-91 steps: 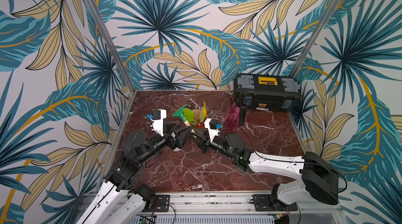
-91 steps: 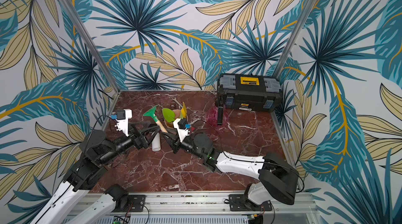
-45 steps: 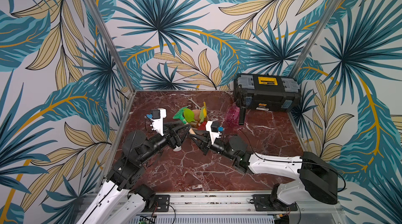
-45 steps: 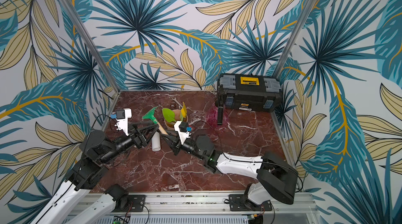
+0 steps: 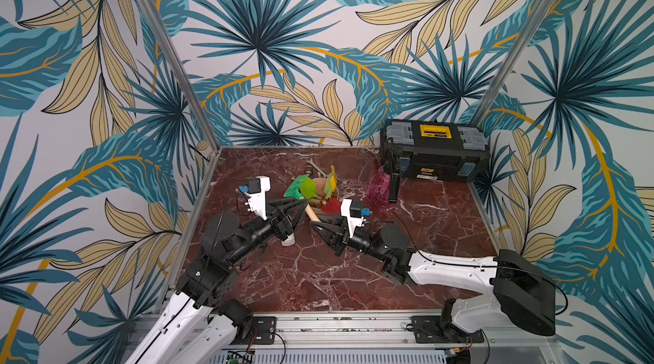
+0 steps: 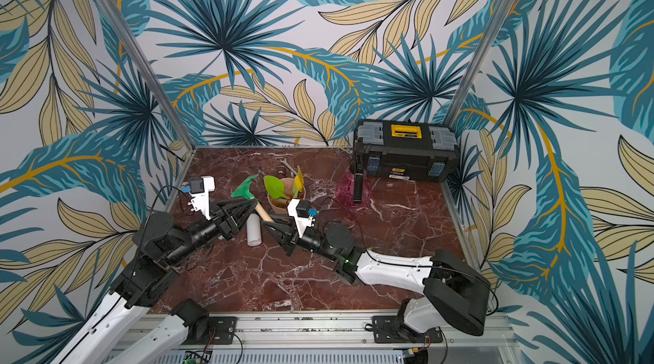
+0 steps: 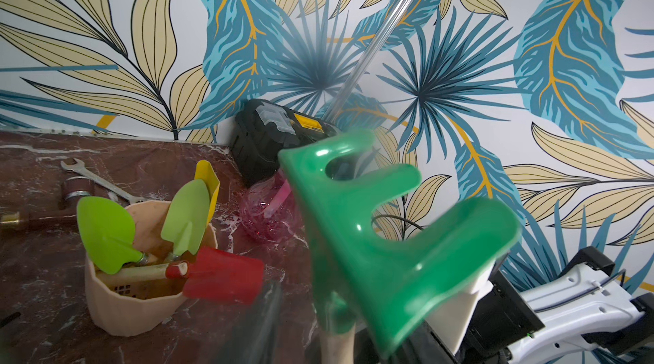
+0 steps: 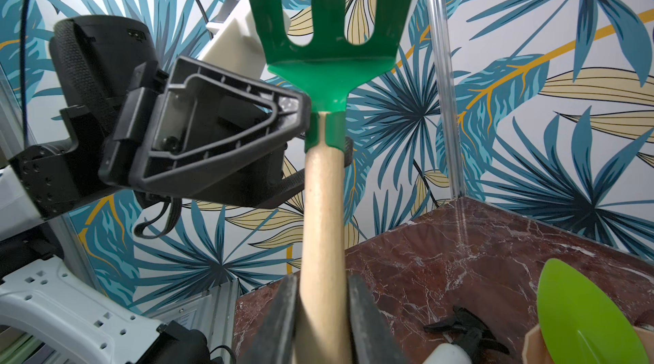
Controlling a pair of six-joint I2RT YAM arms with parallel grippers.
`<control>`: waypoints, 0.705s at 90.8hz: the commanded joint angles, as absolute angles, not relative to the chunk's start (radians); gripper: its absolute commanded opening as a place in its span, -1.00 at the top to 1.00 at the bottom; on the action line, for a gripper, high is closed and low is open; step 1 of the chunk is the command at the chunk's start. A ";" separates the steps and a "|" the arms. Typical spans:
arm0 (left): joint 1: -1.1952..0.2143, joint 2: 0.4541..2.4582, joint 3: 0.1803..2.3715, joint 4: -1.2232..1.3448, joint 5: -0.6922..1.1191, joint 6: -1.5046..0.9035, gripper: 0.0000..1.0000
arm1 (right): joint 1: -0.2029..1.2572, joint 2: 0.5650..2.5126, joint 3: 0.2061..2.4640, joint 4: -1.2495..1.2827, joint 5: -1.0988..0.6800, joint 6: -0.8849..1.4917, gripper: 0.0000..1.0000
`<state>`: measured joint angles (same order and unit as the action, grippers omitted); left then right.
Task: Organize the gardening tools
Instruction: Pick up the gardening tool from the center of the board.
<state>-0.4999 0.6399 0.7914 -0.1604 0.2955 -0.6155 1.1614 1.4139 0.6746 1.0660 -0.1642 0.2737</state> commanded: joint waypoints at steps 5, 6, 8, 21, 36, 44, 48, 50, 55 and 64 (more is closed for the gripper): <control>-0.492 0.640 0.779 -0.122 0.293 -0.618 0.08 | 1.176 1.421 0.708 1.051 -0.179 0.265 0.71; -0.493 0.641 0.779 -0.121 0.294 -0.618 0.09 | 1.177 1.422 0.709 1.050 -0.179 0.263 0.70; -0.493 0.640 0.778 -0.121 0.294 -0.619 0.09 | 1.178 1.423 0.711 1.048 -0.179 0.261 0.70; -0.493 0.640 0.779 -0.121 0.291 -0.622 0.24 | 1.181 1.424 0.718 1.044 -0.178 0.256 0.70; -0.494 0.640 0.779 -0.121 0.283 -0.620 0.55 | 1.181 1.427 0.720 1.034 -0.175 0.252 0.71; -0.493 0.640 0.779 -0.122 0.277 -0.618 0.70 | 1.180 1.430 0.723 1.024 -0.173 0.252 0.69; -0.493 0.639 0.779 -0.123 0.272 -0.615 0.79 | 1.181 1.430 0.726 1.018 -0.167 0.252 0.68; -0.494 0.641 0.779 -0.123 0.270 -0.614 0.84 | 1.181 1.432 0.728 1.013 -0.165 0.251 0.68; -0.494 0.640 0.779 -0.125 0.263 -0.607 0.95 | 1.181 1.431 0.732 0.999 -0.161 0.250 0.65; -0.494 0.641 0.779 -0.132 0.247 -0.591 1.00 | 1.181 1.431 0.747 0.961 -0.145 0.254 0.54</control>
<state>-0.5018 0.6418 0.7853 -0.1474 0.2905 -0.6327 1.1755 1.4269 0.7170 0.9928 -0.1627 0.2581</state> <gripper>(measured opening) 0.222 0.257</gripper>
